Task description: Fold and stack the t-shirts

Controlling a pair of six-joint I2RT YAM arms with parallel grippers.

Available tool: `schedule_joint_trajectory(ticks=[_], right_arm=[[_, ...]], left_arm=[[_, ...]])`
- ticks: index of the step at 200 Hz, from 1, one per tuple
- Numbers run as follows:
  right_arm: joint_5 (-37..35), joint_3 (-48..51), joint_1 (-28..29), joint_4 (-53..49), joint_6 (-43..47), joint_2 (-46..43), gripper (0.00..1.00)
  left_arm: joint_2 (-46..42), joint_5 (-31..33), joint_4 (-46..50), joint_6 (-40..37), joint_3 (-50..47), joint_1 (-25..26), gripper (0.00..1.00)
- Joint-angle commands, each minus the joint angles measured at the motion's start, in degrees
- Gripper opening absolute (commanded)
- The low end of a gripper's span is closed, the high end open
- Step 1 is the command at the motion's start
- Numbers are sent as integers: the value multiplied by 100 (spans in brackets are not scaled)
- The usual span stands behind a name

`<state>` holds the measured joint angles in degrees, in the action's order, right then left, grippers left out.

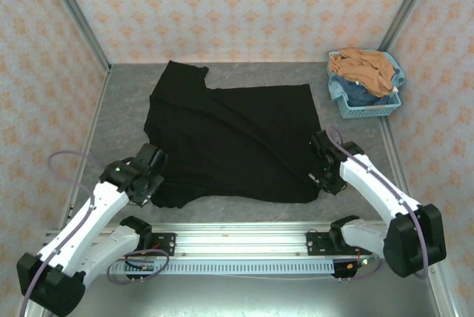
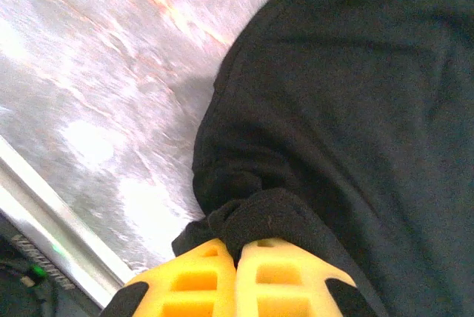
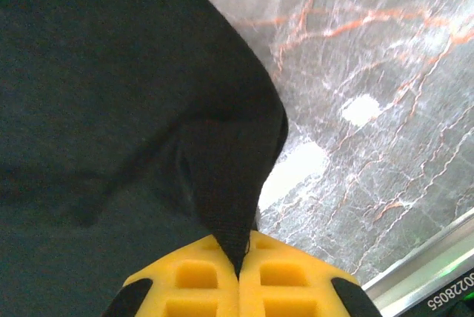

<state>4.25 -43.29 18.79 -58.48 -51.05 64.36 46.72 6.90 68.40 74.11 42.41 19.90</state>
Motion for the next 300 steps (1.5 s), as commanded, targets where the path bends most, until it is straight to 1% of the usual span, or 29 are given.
schedule_joint_trajectory(ticks=[1, 18, 35, 66, 90, 107, 131, 148, 170, 183, 205, 220, 234, 246, 266, 284, 300], right_arm=[[-422, -206, -66, -457, 43, -290, 0], [-237, -215, -85, -640, 33, -336, 0], [66, -183, -87, -775, 87, -349, 0], [592, -200, -175, -961, 448, -349, 0], [1301, -21, -173, -1000, 663, -340, 0], [1427, 145, -176, -1106, 789, -383, 0], [1324, 314, -177, -1197, 820, -552, 0], [1076, 276, -185, -1253, 796, -617, 0], [309, -63, -199, -1675, 642, -678, 0], [-107, -226, -201, -1914, 429, -829, 0], [-401, -301, -200, -2058, 169, -1131, 0], [-358, -303, -201, -2029, 190, -1139, 0], [-288, -320, -200, -1938, 267, -1039, 0], [-199, -334, -200, -1810, 309, -938, 0], [259, -275, -203, -1322, 455, -697, 0], [334, -391, -211, -1174, 464, -363, 0], [272, -501, -221, -1054, 389, -200, 0]], left_arm=[[-378, 1184, 1296, 491, 548, 32, 0], [-585, 1434, 1703, 609, 828, 32, 0], [-734, 1434, 1899, 663, 935, 31, 0], [-875, 1030, 1923, 587, 787, 31, 0], [-866, 710, 1966, 401, 664, 31, 0], [-843, 466, 1992, 212, 654, 33, 0], [-846, 93, 2148, 172, 662, 152, 0], [-910, 62, 2136, -50, 777, 293, 0], [-791, 127, 2143, -434, 949, 313, 0], [-694, 202, 2134, -493, 1016, 365, 0], [-647, 552, 1986, -408, 1195, 591, 0], [-679, 690, 1602, -437, 1243, 761, 0], [-699, 551, 888, -672, 1124, 865, 0], [-626, 463, 555, -687, 1038, 882, 0], [-388, 605, 471, -643, 1101, 893, 0], [-199, 942, 451, -689, 1315, 887, 0], [-3, 1082, 217, -845, 1509, 888, 0]])
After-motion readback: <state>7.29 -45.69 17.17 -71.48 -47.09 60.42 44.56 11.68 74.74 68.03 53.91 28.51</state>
